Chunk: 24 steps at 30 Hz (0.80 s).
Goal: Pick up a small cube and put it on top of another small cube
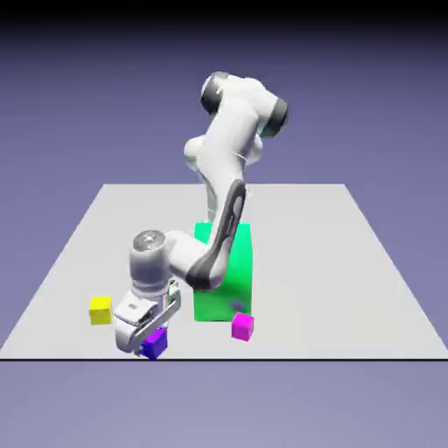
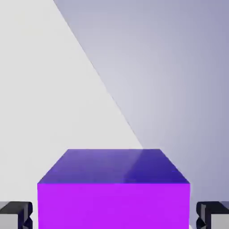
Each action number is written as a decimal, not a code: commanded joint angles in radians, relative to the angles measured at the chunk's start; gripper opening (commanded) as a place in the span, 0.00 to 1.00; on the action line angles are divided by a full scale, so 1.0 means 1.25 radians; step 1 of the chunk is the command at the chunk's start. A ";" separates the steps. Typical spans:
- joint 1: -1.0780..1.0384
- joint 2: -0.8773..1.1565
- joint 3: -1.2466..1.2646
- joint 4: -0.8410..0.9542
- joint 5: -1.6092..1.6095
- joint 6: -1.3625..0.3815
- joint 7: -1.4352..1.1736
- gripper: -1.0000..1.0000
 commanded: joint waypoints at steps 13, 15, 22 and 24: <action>-0.157 -0.283 -0.078 -0.109 -0.319 -0.096 0.318 0.00; -0.215 -0.321 -0.068 -0.125 -0.367 -0.099 0.374 0.00; -0.340 -0.234 0.036 -0.135 -0.292 -0.003 0.341 0.00; -0.353 -0.217 0.051 -0.135 -0.275 0.012 0.329 1.00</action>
